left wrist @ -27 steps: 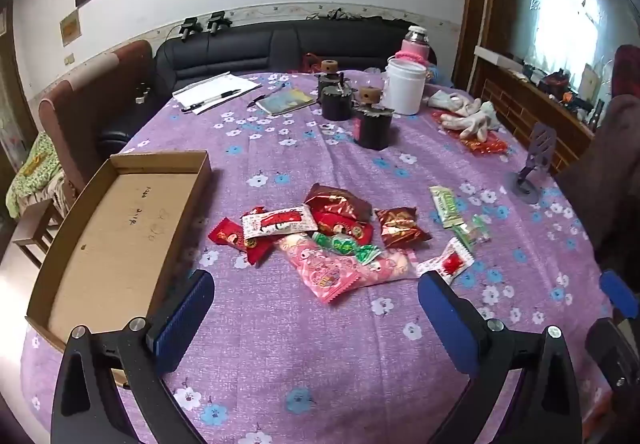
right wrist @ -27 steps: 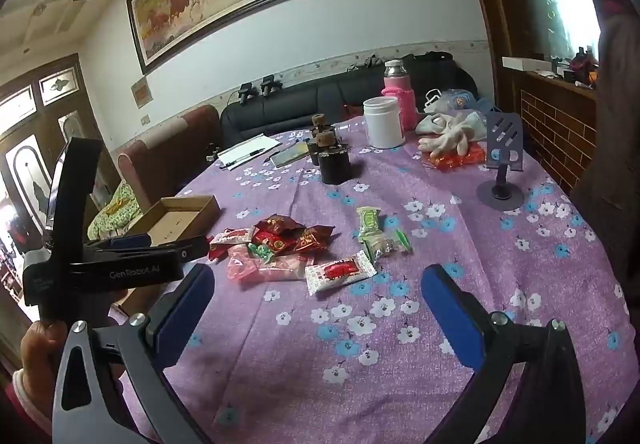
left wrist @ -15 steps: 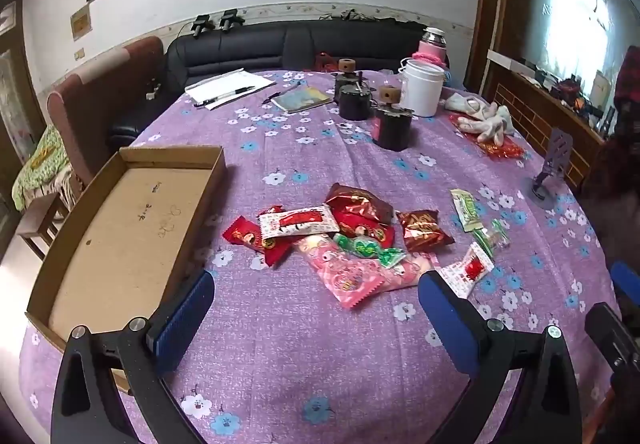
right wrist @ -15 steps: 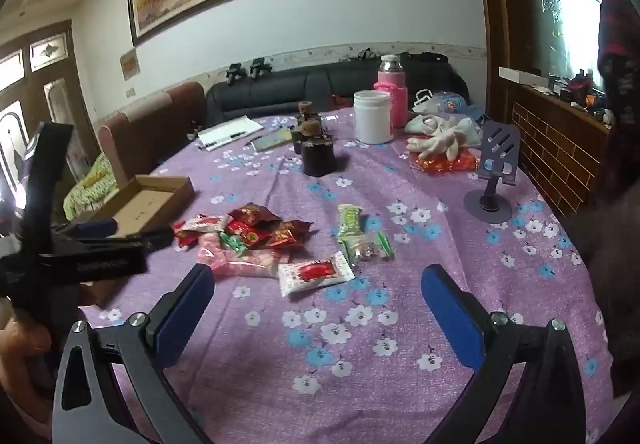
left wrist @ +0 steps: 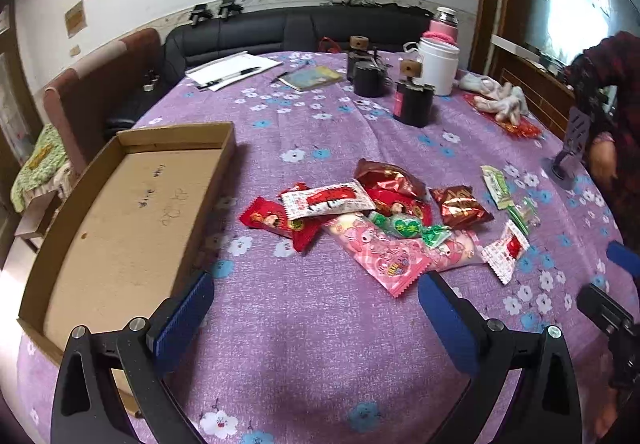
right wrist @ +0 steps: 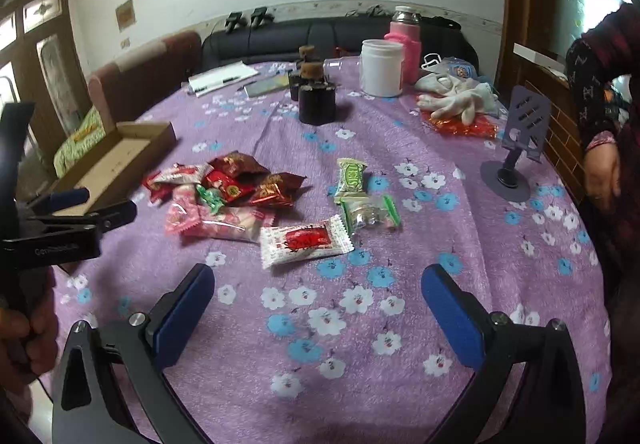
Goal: Organize snacks
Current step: 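Move both grippers toward the pile of wrapped snacks on the table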
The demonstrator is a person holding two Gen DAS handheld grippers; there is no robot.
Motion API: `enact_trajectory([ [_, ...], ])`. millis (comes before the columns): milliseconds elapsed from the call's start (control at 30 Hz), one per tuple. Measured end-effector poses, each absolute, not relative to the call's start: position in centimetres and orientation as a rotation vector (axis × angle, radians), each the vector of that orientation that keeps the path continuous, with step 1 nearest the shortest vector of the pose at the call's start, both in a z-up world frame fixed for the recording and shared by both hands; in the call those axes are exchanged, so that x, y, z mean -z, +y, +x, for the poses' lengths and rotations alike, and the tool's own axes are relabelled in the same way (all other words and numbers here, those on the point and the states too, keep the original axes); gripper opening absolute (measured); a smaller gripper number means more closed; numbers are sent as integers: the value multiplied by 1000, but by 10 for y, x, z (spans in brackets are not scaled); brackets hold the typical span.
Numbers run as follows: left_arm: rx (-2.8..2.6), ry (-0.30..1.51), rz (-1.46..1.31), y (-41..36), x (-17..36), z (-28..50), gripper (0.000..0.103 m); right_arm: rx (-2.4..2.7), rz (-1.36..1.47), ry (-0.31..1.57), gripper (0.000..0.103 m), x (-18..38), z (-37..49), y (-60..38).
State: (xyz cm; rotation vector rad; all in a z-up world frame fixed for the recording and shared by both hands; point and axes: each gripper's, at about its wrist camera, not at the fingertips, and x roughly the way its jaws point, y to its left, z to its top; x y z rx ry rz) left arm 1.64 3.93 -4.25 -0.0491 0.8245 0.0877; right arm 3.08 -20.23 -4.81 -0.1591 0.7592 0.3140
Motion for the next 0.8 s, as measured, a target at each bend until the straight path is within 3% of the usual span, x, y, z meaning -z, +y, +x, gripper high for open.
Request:
enact_trajectory([
  [333, -19, 812, -87, 78, 38, 19, 102, -302, -180, 779, 103, 46, 53, -224],
  [800, -124, 901, -37, 55, 59, 70, 103, -279, -251, 790, 103, 55, 95, -204],
])
